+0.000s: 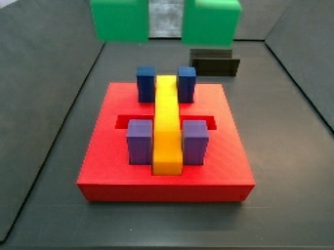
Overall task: Pick up the green object. Move up. Move to above the board. Insert the green object.
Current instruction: Insert the green object.
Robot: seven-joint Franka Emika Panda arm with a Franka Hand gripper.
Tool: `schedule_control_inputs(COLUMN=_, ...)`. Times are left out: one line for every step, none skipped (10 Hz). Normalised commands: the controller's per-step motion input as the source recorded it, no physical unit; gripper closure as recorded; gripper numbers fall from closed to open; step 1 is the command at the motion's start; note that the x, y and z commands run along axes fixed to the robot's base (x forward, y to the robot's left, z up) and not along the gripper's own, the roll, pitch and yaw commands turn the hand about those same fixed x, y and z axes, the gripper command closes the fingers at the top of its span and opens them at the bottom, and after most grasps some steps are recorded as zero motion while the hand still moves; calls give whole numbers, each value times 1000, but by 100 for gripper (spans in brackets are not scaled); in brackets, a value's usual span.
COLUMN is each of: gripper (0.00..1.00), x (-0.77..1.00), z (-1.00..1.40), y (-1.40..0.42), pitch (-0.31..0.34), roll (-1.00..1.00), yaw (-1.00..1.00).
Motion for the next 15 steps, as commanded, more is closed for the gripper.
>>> schedule_control_inputs(gripper=100, x=106, z=-663, y=-114, pitch=-57, roll=43, yaw=120)
schedule_control_inputs(gripper=100, x=43, z=-549, y=-23, pitch=-44, roll=-36, yaw=109)
schedule_control_inputs(gripper=100, x=14, z=-483, y=0, pitch=-44, roll=-90, yaw=57)
schedule_control_inputs(gripper=100, x=0, z=-440, y=0, pitch=-43, roll=-150, yaw=29)
schedule_control_inputs(gripper=100, x=0, z=-369, y=0, pitch=-47, roll=-194, yaw=11)
schedule_control_inputs(gripper=100, x=0, z=-349, y=0, pitch=-53, roll=-179, yaw=0)
schedule_control_inputs(gripper=100, x=0, z=-377, y=-29, pitch=-63, roll=-147, yaw=0)
schedule_control_inputs(gripper=100, x=34, z=-349, y=-23, pitch=-60, roll=-131, yaw=0)
schedule_control_inputs(gripper=100, x=37, z=-300, y=-11, pitch=-39, roll=-87, yaw=0)
schedule_control_inputs(gripper=100, x=0, z=-286, y=0, pitch=-13, roll=-56, yaw=20)
schedule_control_inputs(gripper=100, x=0, z=-323, y=0, pitch=-20, roll=-46, yaw=34)
schedule_control_inputs(gripper=100, x=0, z=-369, y=0, pitch=-27, roll=-23, yaw=69)
schedule_control_inputs(gripper=100, x=0, z=-357, y=0, pitch=-34, roll=-19, yaw=60)
schedule_control_inputs(gripper=100, x=0, z=-343, y=0, pitch=-27, roll=-17, yaw=54)
schedule_control_inputs(gripper=100, x=0, z=-320, y=0, pitch=-29, roll=-24, yaw=54)
